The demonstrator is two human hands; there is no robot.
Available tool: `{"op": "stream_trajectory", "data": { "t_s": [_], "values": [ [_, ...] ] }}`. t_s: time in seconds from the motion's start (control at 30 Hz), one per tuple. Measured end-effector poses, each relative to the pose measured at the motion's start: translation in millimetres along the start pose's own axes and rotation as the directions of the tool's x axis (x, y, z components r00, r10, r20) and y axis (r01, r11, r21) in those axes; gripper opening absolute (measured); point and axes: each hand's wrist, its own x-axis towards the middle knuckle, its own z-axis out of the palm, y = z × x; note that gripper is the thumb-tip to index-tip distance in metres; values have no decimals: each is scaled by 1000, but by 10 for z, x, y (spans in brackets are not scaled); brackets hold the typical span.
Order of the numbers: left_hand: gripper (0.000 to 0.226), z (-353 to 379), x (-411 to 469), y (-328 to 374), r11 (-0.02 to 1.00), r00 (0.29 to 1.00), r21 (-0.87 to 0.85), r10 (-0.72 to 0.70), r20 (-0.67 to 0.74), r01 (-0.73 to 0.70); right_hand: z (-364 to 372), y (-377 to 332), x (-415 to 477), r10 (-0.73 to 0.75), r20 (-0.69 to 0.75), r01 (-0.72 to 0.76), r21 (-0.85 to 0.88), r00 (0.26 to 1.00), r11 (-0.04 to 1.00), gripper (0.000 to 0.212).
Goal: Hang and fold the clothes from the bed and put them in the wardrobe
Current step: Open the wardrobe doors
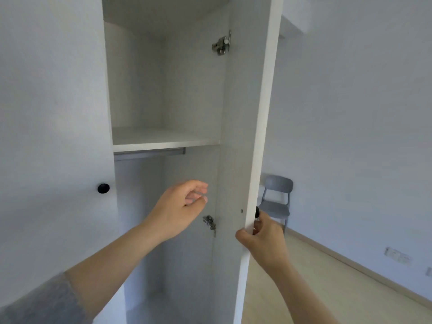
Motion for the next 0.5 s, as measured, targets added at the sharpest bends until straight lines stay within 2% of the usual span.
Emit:
{"op": "stream_trajectory", "data": {
  "t_s": [0.07, 0.2, 0.5],
  "values": [
    [22, 98, 13, 17, 1000, 1000, 8, -7, 1, 7, -147, 114, 6, 19, -56, -19, 3, 998, 1000, 16],
    [22, 284, 41, 54, 999, 1000, 53, -10, 13, 9, -453, 333, 65, 43, -164, -53, -57, 985, 997, 37],
    [22, 670, 62, 53, 996, 995, 88, -19, 95, 10, -1096, 750, 358, 67, -230, -99, -129, 971, 987, 30]
  ]
}}
